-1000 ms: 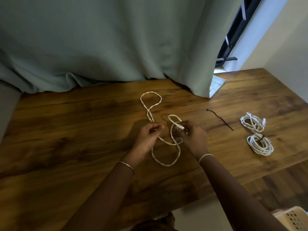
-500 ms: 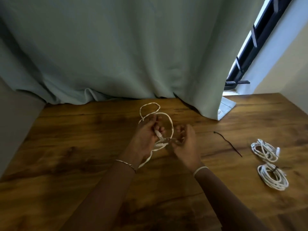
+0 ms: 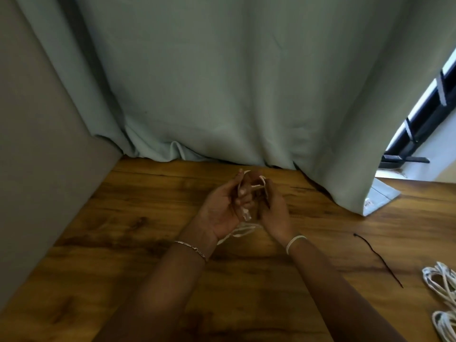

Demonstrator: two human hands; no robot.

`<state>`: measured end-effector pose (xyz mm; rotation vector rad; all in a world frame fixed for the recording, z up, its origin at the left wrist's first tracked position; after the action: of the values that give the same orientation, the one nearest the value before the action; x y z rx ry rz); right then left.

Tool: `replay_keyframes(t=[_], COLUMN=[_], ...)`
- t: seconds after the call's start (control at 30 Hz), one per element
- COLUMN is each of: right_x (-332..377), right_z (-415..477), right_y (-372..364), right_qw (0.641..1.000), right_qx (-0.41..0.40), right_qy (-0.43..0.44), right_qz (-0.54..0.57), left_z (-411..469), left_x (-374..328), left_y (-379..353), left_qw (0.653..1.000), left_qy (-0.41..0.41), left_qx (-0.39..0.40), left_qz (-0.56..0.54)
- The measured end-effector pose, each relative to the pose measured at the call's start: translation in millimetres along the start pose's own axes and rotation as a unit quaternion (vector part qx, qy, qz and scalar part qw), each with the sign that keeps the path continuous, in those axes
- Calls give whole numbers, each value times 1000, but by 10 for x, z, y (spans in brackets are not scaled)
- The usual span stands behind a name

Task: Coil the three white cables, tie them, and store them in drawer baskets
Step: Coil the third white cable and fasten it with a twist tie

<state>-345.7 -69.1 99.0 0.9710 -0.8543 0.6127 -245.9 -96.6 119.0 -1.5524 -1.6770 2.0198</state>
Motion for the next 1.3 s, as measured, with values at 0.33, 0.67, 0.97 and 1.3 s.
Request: replay_keyframes(t=[0.33, 0.67, 0.97, 1.3], right_x=[-7, 331, 542, 664], right_z=[-87, -75, 60, 778], right_y=[-532, -542, -411, -140], right_qw=[962, 938, 962, 971], right_qx=[202, 296, 208, 153], right_qy=[23, 74, 88, 103], right_qz=[-180, -164, -157, -153], left_z=[20, 13, 106, 199], left_x=[-596, -728, -854, -783], left_y=[222, 440, 529, 516], left_qw=[976, 960, 903, 829], left_qy=[-198, -228, -244, -88], left_qx=[-87, -121, -154, -86], left_qz=[18, 107, 318, 546])
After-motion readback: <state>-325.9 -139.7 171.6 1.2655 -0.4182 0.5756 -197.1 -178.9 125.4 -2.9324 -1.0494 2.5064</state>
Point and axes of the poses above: each hand's wrist, its own z-axis towards the middle knuckle, its own y-axis out of the back of the hand, x = y × z, the point moved 7 cm from there along z, towards the middle knuckle, and after that the axes turned 1 degree about -y, right-handed, at the moved point
